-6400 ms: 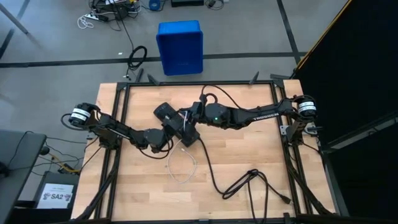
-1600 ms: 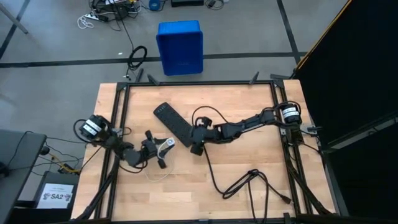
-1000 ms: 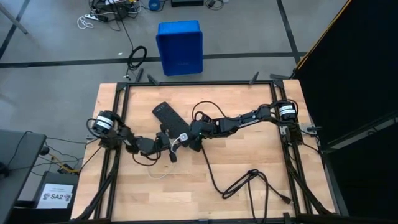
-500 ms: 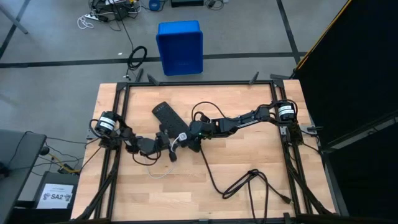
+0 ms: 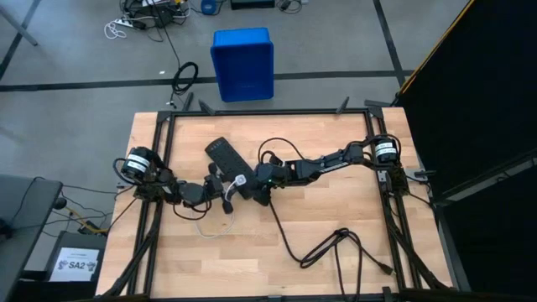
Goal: Insert USB
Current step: Insert the white USB cable into the white charger adapter
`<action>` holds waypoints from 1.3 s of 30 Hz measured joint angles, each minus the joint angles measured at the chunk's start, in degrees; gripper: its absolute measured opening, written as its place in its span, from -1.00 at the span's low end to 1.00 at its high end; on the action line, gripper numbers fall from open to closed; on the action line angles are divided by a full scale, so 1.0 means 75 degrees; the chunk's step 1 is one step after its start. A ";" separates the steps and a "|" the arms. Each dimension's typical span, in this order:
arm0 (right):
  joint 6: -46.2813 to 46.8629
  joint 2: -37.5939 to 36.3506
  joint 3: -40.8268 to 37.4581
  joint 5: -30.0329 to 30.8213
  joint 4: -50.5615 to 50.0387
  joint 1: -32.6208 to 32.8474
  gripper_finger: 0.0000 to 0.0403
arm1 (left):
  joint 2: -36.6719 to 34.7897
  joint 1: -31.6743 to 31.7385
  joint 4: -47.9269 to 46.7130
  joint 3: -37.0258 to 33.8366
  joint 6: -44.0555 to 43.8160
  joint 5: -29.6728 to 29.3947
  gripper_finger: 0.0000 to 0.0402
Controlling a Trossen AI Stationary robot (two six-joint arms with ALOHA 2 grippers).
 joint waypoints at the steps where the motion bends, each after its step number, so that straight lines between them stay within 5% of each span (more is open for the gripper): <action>1: -0.0027 0.0002 0.0000 -0.0006 0.0020 0.0000 0.19 | 0.0000 -0.0007 0.0000 0.0072 -0.0040 0.0141 -0.37; 13: -0.0154 -0.0028 0.0022 -0.0090 -0.0379 -0.0173 0.19 | 0.0000 0.0122 0.0023 0.0828 0.0580 0.0735 -0.37; 39: -0.1554 -0.0274 0.0076 -0.0152 -0.1629 -0.1263 0.08 | 0.0006 0.1849 0.0015 0.0955 0.0328 0.1817 -0.33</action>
